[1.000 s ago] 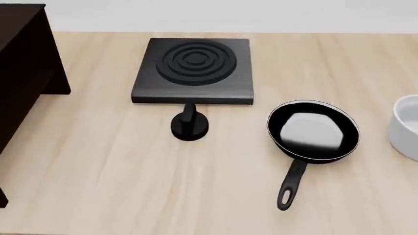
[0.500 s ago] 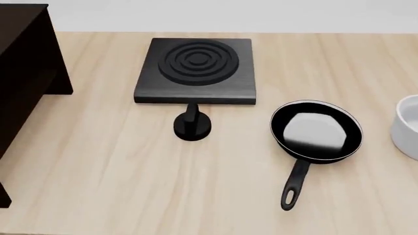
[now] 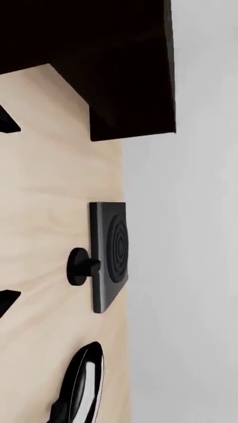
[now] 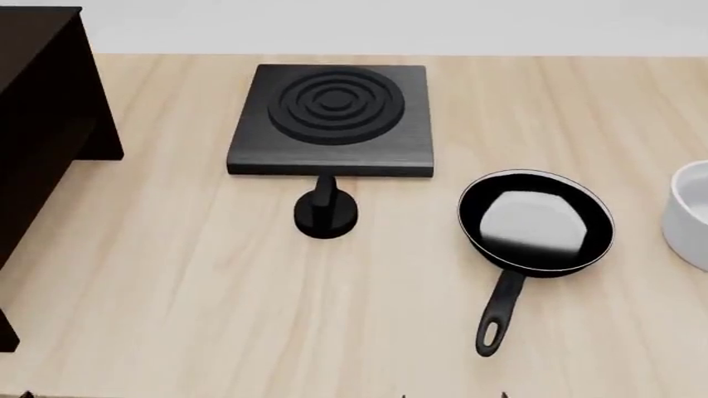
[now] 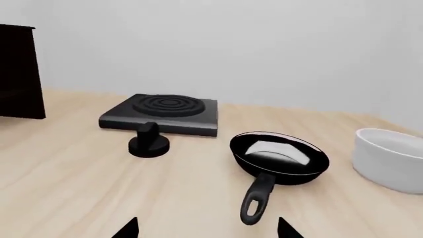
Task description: Put the frying pan under the cabinet shelf.
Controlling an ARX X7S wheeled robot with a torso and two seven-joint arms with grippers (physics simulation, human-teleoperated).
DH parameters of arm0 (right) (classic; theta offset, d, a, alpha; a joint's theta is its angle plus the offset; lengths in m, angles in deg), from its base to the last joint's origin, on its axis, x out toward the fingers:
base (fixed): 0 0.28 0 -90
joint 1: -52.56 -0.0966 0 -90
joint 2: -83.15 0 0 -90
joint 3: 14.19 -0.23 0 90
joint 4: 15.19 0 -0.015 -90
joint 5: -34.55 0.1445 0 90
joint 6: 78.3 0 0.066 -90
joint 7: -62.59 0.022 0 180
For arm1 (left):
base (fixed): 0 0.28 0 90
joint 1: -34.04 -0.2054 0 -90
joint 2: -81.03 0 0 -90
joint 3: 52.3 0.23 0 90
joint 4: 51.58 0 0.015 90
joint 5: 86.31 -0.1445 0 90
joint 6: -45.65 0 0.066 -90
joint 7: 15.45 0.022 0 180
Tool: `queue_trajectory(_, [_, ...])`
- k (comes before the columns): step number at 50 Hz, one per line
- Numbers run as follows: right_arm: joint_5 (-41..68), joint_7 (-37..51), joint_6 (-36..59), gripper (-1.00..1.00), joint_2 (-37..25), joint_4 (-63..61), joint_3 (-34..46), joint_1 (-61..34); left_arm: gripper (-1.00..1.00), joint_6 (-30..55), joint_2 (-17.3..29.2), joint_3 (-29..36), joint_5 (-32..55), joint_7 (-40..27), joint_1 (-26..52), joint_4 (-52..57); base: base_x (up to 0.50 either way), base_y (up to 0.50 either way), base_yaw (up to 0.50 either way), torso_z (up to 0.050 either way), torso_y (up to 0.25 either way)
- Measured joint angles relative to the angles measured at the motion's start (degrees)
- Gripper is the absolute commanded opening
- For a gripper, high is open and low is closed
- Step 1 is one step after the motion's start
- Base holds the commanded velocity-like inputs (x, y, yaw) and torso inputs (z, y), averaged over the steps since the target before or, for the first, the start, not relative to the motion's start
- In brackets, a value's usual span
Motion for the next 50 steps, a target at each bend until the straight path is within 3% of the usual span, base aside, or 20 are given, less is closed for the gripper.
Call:
queue_trajectory(13, [-6.3,3.9,4.7,1.0,-2.4,-12.2,1.8,3.7,1.0,0.6,3.0,-1.6,-2.0,-2.3,-4.1,12.2,0.0,0.0,0.0,0.0,0.0])
queue_trajectory(38, [-8.7,7.9,3.8,1.0,-4.4,-18.6,1.9,7.8,1.0,0.0,4.5,-1.9,-2.4,-4.2,-6.3,15.2,0.0,0.0,0.0,0.0,0.0])
queue_trajectory(50, [-8.0,8.5,3.1,1.0,-4.9,-18.6,1.8,8.0,1.0,-0.2,4.8,-1.6,-2.1,-4.5,-6.3,14.9,0.49,0.0,0.0,0.0,0.0])
